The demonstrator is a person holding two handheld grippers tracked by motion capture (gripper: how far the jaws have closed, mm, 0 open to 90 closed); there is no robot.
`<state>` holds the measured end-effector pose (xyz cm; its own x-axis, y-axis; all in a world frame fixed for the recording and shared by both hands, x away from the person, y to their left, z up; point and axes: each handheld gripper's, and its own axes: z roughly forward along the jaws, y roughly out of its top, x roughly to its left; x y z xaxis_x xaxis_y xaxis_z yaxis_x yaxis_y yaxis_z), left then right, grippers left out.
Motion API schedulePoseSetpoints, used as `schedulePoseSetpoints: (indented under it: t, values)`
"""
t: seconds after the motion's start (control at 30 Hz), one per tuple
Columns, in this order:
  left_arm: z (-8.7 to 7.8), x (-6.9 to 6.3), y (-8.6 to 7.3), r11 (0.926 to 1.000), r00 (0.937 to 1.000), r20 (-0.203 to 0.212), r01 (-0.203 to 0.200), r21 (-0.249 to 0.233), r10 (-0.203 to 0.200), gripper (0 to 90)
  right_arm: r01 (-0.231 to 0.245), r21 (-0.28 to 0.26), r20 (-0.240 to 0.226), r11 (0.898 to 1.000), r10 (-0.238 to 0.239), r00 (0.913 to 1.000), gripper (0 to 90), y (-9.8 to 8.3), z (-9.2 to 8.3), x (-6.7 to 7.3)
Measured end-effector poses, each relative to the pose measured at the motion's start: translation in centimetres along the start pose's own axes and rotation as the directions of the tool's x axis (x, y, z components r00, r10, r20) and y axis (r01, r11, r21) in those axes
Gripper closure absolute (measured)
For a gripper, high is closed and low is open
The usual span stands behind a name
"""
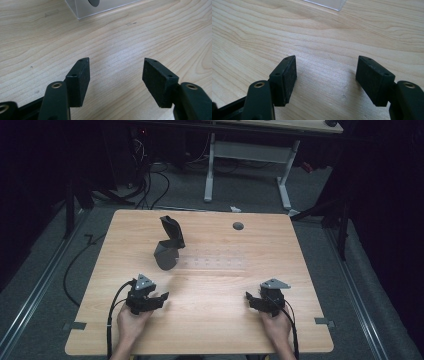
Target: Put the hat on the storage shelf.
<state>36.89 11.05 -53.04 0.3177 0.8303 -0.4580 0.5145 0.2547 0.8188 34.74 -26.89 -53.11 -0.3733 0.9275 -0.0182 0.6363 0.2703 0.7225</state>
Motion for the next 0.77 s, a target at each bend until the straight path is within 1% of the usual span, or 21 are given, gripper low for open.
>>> schedulePoseSetpoints:
  t: [0.17, 0.23, 0.27, 0.4, 0.5, 0.63, 0.77]
  values:
    - [0.6, 0.1, -0.5, 0.9994, 0.9990, -0.030, -0.033, 0.011, 0.033, 38.0, 0.001, 0.000, 0.000, 1.000, -0.001, 1.0000, 33.4, 0.0, 0.0, 0.0]
    - [0.8, 0.2, -0.7, 0.9993, 0.9984, -0.041, -0.038, 0.000, 0.038, 37.6, 0.000, 0.000, 0.000, 1.000, 0.000, 1.0000, 33.5, 0.0, 0.0, 0.0]
    - [0.8, 0.3, -0.9, 0.9994, 0.9984, -0.044, -0.035, -0.006, 0.034, 37.6, 0.000, 0.000, 0.000, 1.000, 0.000, 1.0000, 33.4, 0.0, 0.0, 0.0]
    - [0.7, 0.5, -1.3, 0.9976, 0.9976, -0.043, -0.056, -0.041, 0.054, 37.4, 0.001, 0.000, 0.000, 1.000, -0.001, 1.0000, 33.4, 0.0, 0.0, 0.0]
    - [0.7, 0.5, -1.4, 0.9977, 0.9974, -0.048, -0.055, -0.038, 0.054, 35.4, 0.001, 0.000, 0.000, 1.000, -0.001, 1.0000, 33.5, 0.0, 0.0, 0.0]
    - [0.8, 0.6, -1.3, 0.9980, 0.9970, -0.059, -0.052, -0.036, 0.050, 28.0, 0.003, -0.001, -0.002, 1.000, -0.003, 1.0000, 33.4, 0.0, 0.0, 0.0]
    - [0.8, 0.6, -1.3, 0.9981, 0.9970, -0.062, -0.050, -0.036, 0.047, 27.2, 0.004, -0.001, -0.003, 1.000, -0.004, 1.0000, 33.5, 0.0, 0.0, 0.0]
